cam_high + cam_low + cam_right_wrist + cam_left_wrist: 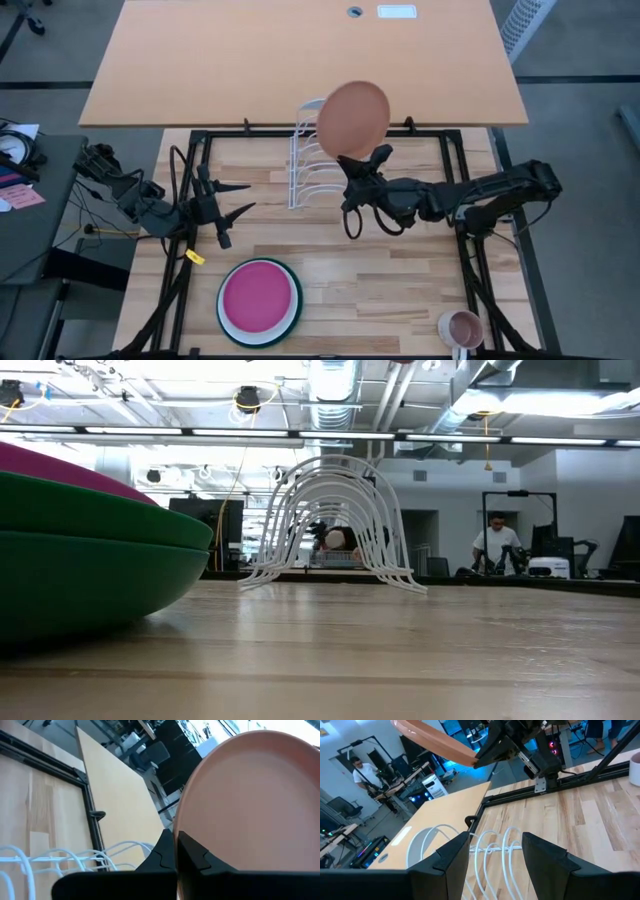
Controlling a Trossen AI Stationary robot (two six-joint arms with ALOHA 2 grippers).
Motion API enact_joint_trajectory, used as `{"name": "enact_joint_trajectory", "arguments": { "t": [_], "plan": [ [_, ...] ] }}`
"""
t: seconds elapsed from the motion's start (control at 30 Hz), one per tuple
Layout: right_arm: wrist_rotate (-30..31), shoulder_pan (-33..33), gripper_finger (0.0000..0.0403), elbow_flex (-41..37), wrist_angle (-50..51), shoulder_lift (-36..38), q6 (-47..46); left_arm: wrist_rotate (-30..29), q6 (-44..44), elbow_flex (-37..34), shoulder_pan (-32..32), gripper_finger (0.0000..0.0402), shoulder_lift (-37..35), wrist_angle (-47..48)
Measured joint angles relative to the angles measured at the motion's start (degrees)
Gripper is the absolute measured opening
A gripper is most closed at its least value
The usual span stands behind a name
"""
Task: Sort dishes
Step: Put the orange plate on the dish rack
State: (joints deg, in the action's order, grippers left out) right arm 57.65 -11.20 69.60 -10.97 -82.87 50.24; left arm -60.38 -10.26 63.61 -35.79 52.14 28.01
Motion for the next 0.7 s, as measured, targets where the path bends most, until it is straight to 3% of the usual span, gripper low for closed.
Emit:
{"name": "enact_joint_trajectory", "arguments": {
  "t": [0.23, 0.43, 0.7],
  "plan": [
    [0.16, -3.35, 0.0, 0.02, -15.12, -0.6, 6.43, -0.02, -0.04, 0.0, 0.0, 0.0178, 0.0, 0.13],
    [3.39, -8.27, 0.0, 0.12, -27.91, -2.62, 22.38, -0.02, -0.35, 0.0, -0.02, 0.0178, -0.02, 0.16],
    [6.65, -9.34, 0.0, 4.89, -29.02, -9.79, 35.43, -0.02, -0.2, -0.01, -0.01, 0.0178, 0.0, 0.2]
  ]
}}
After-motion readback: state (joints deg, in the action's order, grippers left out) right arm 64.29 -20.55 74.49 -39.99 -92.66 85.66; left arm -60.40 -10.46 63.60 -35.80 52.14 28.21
